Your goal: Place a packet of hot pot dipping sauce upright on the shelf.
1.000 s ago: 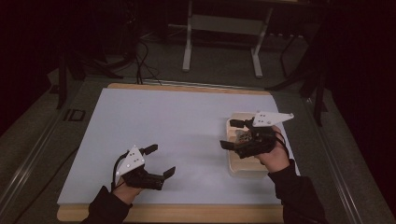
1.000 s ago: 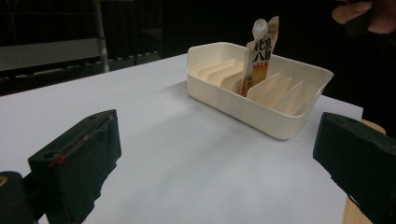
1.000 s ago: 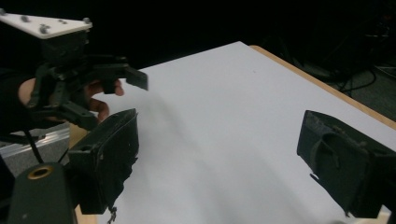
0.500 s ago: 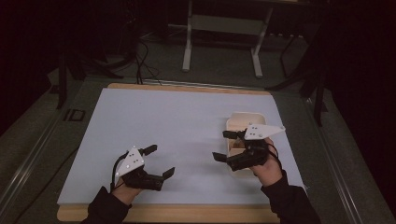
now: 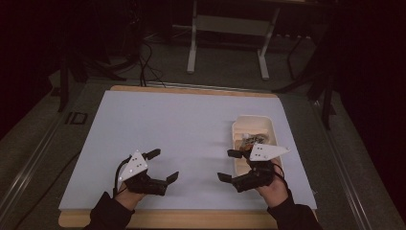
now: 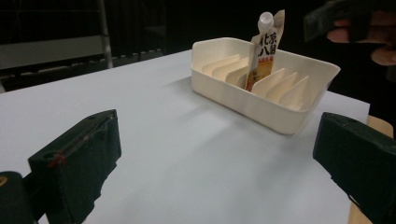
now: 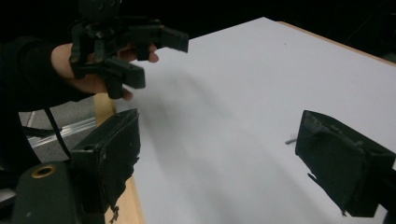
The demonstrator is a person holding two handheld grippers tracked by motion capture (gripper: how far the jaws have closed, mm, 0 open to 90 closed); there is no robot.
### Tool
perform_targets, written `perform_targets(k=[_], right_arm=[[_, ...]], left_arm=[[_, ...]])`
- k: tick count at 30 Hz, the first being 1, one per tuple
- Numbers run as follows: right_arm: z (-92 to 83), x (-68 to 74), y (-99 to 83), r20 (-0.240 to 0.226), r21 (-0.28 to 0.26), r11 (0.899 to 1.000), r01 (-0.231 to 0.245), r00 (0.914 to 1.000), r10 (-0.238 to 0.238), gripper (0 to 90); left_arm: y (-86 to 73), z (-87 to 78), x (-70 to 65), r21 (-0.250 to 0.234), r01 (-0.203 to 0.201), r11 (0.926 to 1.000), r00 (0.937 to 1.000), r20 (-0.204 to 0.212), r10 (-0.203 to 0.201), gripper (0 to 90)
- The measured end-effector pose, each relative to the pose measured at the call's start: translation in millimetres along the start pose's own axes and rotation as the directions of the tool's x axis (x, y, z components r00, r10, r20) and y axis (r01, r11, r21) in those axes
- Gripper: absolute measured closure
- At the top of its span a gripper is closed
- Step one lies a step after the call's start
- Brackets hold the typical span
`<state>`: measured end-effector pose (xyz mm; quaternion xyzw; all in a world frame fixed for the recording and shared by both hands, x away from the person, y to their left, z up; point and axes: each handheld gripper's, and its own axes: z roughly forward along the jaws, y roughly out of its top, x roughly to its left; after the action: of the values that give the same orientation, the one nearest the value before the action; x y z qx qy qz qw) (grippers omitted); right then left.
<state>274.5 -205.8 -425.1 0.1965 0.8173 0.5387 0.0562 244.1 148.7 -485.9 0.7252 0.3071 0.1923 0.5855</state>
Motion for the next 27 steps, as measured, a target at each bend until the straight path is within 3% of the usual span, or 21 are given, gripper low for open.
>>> perform_targets(k=[9, 12, 18, 27], right_arm=[[-5.9, 9.9, -22.5, 0.006, 0.023, 1.0, -0.017, 0.9998, 0.017, 13.9], [-7.9, 11.8, -26.0, 0.0, 0.041, 0.999, 0.012, 0.9999, -0.012, 13.9], [-15.2, 17.4, -41.9, -0.002, 0.048, 0.999, -0.002, 1.0, 0.002, 13.9], [-24.3, 21.4, -56.8, 0.005, 0.058, 0.997, 0.041, 0.9991, -0.041, 13.7]], left_arm=[[0.2, -0.1, -1.0, 0.002, -0.004, 1.0, 1.0, 0.003, 0.004, 1.0], [0.2, 0.1, -1.6, 0.003, -0.007, 1.0, 1.0, 0.007, 0.007, 1.0], [-0.3, 0.5, -1.7, 0.004, -0.005, 1.0, 1.0, 0.008, 0.005, 1.0], [-0.9, 1.1, -2.3, 0.006, -0.008, 0.9999, 0.9999, 0.008, 0.008, 1.0]])
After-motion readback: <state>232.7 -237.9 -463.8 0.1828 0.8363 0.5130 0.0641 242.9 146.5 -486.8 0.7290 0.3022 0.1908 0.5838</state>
